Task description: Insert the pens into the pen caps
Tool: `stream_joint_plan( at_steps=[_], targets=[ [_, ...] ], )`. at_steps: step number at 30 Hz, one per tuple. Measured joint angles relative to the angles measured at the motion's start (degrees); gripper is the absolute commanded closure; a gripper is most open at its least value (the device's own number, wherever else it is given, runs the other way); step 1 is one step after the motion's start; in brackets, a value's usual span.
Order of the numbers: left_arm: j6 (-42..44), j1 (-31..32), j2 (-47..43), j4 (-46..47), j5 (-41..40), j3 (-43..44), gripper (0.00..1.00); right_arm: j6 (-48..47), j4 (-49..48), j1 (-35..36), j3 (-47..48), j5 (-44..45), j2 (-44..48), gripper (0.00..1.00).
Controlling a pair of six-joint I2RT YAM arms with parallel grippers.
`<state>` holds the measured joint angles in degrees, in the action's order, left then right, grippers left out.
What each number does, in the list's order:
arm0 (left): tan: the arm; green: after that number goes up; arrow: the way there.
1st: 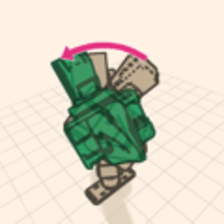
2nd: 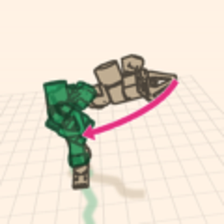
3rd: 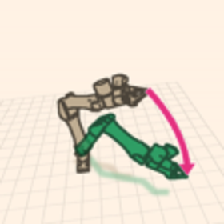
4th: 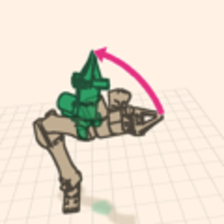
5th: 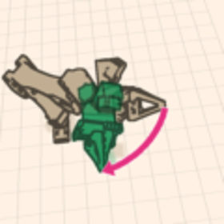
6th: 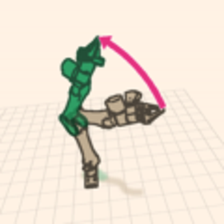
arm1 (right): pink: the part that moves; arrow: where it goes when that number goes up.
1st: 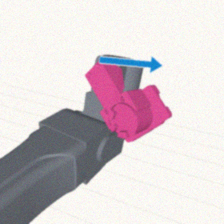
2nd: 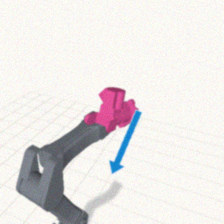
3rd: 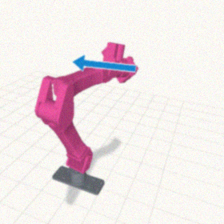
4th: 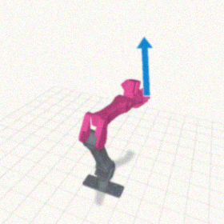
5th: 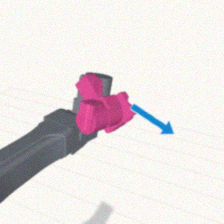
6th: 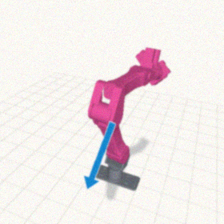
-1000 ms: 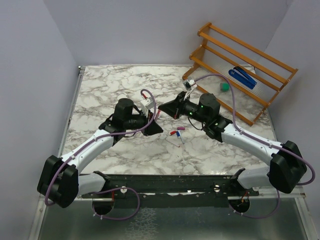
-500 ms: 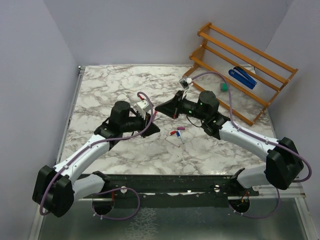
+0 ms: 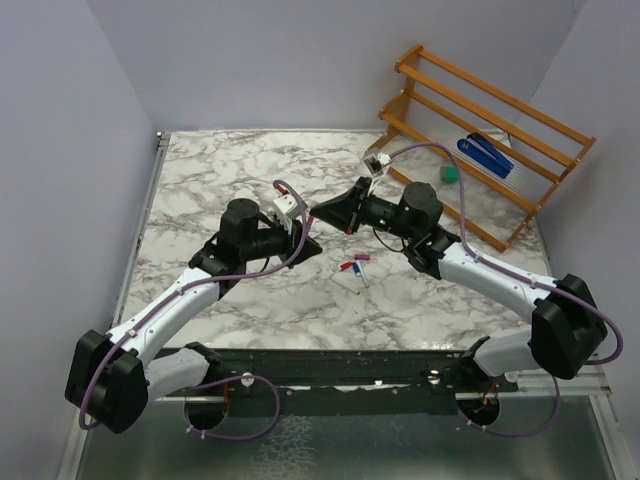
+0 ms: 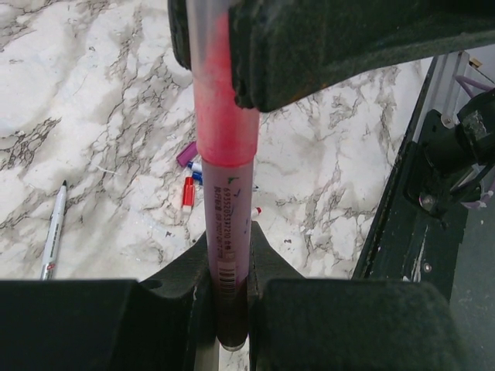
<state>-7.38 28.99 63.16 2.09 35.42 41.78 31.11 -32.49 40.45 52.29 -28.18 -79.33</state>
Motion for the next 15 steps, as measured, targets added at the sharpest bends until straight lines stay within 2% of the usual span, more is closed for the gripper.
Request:
stream_joint_plan(
  at_steps=[15],
  targets=[
    [3.32, -0.17, 1.57, -1.97, -4.07, 1.81, 1.0, -5.31, 0.81, 1.09, 1.2, 3.06, -1.75, 1.0]
  ],
)
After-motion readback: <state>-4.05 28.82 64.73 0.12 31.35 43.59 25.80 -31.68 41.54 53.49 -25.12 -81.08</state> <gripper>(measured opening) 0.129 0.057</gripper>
